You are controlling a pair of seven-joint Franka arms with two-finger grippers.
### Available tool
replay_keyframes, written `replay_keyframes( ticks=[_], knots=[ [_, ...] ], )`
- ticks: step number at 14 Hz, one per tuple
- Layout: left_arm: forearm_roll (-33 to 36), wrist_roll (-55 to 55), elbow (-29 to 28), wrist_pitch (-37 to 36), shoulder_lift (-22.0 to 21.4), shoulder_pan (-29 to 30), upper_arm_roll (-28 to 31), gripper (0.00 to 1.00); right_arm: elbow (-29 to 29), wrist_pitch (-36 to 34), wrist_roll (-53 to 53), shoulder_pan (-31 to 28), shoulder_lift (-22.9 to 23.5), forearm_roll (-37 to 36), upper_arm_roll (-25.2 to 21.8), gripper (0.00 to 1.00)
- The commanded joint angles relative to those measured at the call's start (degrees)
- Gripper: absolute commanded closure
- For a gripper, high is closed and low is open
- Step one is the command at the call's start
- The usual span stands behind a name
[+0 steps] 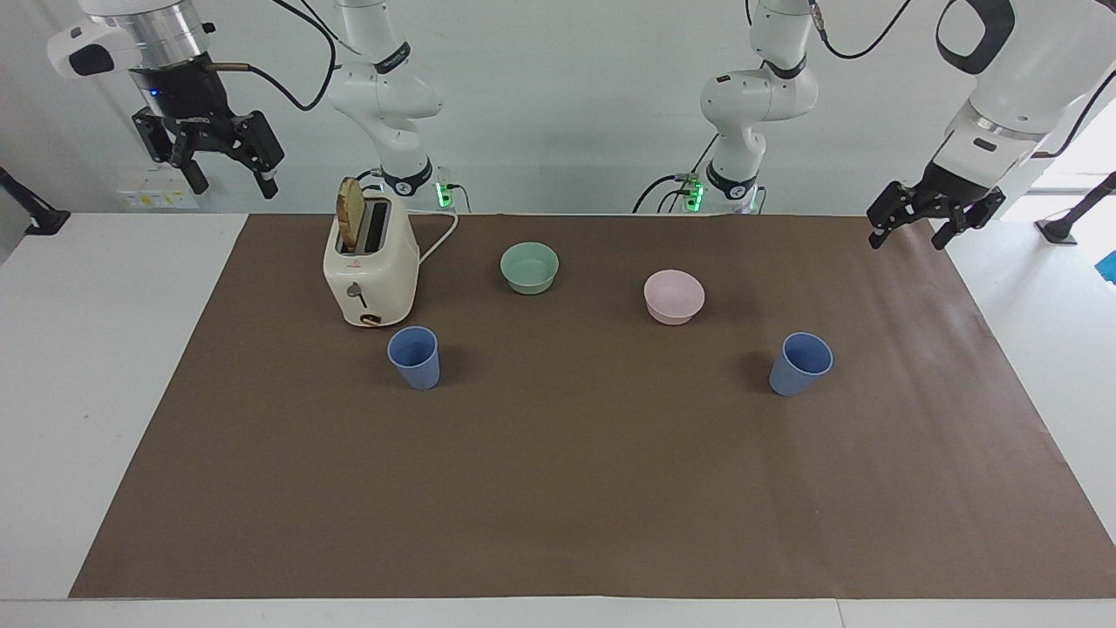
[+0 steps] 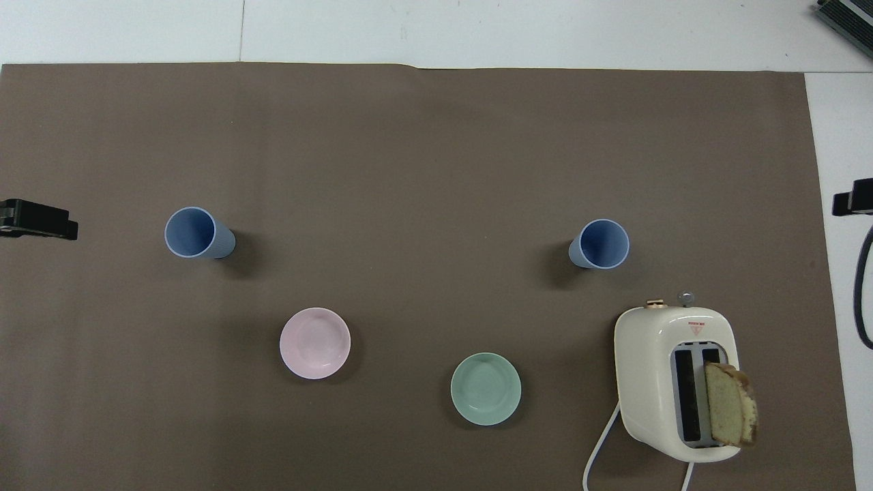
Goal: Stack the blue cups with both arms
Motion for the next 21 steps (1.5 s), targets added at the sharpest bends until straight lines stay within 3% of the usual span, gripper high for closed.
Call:
replay_keyframes(
  ticks=[1,11,20,21],
  knots=[
    [0.5,0.0,-4.6,6.8,0.8,1.3,-0.3,0.0,0.9,-1.2,0.6,-0.2,0.2,-0.4,0.3,0.0],
    [0.5,-11.5,-12.3,21.9,9.5,-0.5,-0.5,0.0,0.8,-1.2,0.6,-0.2,0.2,-0.4,0.3,0.0],
    [0.5,-13.5,-19.8,28.6,9.5,-2.0,-0.6,0.0,0.8,-1.2,0.6,-0.2,0.2,-0.4,0.3,0.0],
    [0.5,-13.3,-19.8,28.5,9.5,-2.1,-0.6,0.12,0.8,-1.2,0.6,-0.2,0.2,-0.4,0.3,0.0]
  ],
)
